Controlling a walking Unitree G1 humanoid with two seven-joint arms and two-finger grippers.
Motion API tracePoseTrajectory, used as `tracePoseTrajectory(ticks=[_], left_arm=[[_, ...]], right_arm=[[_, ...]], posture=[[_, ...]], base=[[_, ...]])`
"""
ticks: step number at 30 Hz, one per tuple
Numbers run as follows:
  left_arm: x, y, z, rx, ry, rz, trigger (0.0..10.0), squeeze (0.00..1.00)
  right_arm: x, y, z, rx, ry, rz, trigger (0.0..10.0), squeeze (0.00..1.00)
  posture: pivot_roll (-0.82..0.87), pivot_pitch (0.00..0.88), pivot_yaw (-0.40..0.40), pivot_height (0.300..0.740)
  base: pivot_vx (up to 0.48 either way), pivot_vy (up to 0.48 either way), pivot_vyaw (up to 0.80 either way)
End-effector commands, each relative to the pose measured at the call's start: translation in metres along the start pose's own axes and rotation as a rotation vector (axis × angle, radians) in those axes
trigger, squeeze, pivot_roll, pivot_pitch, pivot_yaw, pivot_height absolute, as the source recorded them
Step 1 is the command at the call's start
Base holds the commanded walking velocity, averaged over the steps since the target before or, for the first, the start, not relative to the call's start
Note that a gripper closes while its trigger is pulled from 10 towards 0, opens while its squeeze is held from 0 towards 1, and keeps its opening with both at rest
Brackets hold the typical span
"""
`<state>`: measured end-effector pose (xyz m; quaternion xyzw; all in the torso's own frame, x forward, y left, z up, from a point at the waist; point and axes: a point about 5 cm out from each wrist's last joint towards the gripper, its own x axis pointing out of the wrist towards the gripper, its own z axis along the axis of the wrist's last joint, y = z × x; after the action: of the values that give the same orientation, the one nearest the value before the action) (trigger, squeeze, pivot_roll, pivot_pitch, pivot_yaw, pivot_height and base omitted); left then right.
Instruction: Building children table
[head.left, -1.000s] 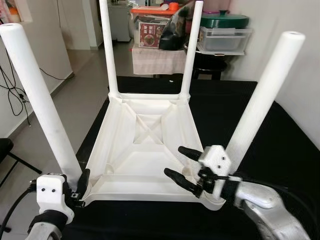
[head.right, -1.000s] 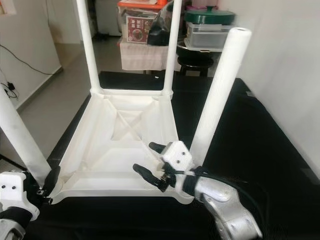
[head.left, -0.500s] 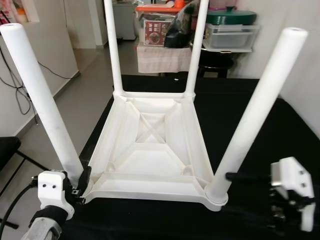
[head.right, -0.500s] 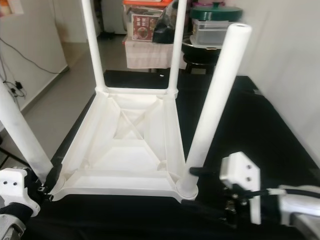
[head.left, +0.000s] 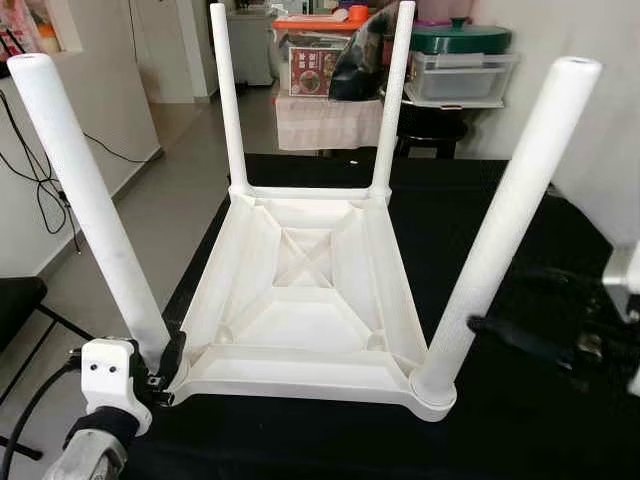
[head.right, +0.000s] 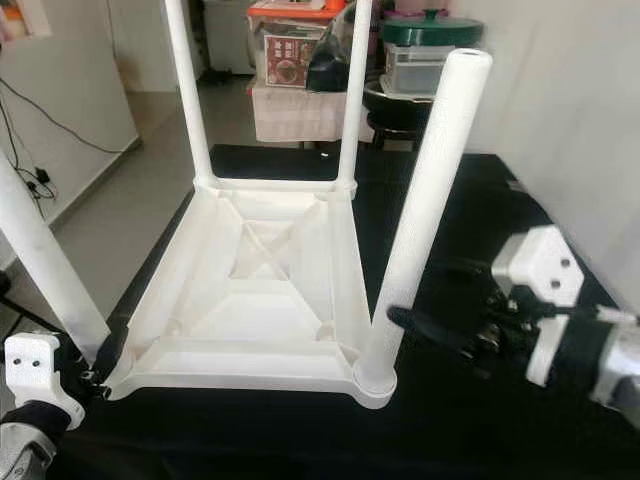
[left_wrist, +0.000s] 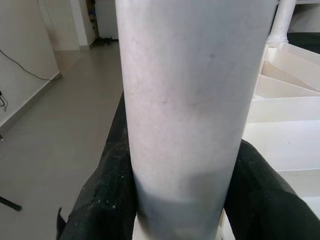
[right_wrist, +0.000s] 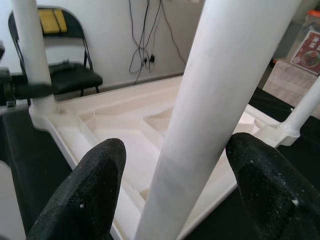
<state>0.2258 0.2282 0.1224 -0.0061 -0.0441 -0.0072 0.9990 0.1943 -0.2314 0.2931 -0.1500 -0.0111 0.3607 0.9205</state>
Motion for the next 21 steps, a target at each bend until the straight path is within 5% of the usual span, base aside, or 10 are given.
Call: tracePoseTrajectory(ticks=[1,5,13,14,21], left_arm=[[0.005,-0.002,0.006,0.015,-0.037,-0.019,10.0,0.0],[0.008,-0.003,0.006,0.017,-0.04,-0.023,10.0,0.0],[0.008,-0.003,0.007,0.015,-0.051,-0.015,10.0,0.0],[0.008,-0.004,0.007,0.013,-0.053,-0.013,10.0,0.0],[0.009,-0.001,0.013,0.024,-0.076,0.003,10.0,0.0]], right_arm=[[0.001,0.003,0.005,0.006,-0.019,-0.001,10.0,0.0],[0.024,-0.016,0.018,0.114,-0.11,-0.207,10.0,0.0],[0.04,-0.023,0.019,0.22,-0.109,-0.381,9.8,0.0],[0.04,-0.023,0.014,0.243,-0.087,-0.41,0.0,0.0],[0.038,-0.035,0.002,0.348,-0.037,-0.582,0.0,0.0]], posture=[[-0.19,0.03,-0.001,0.74],[-0.2,0.028,-0.006,0.74],[-0.21,0.033,-0.015,0.74],[-0.22,0.035,-0.02,0.74],[-0.21,0.037,-0.018,0.74]], base=[[0.0,0.0,0.0],[0.0,0.0,0.0],[0.0,0.0,0.0],[0.0,0.0,0.0],[0.0,0.0,0.0]])
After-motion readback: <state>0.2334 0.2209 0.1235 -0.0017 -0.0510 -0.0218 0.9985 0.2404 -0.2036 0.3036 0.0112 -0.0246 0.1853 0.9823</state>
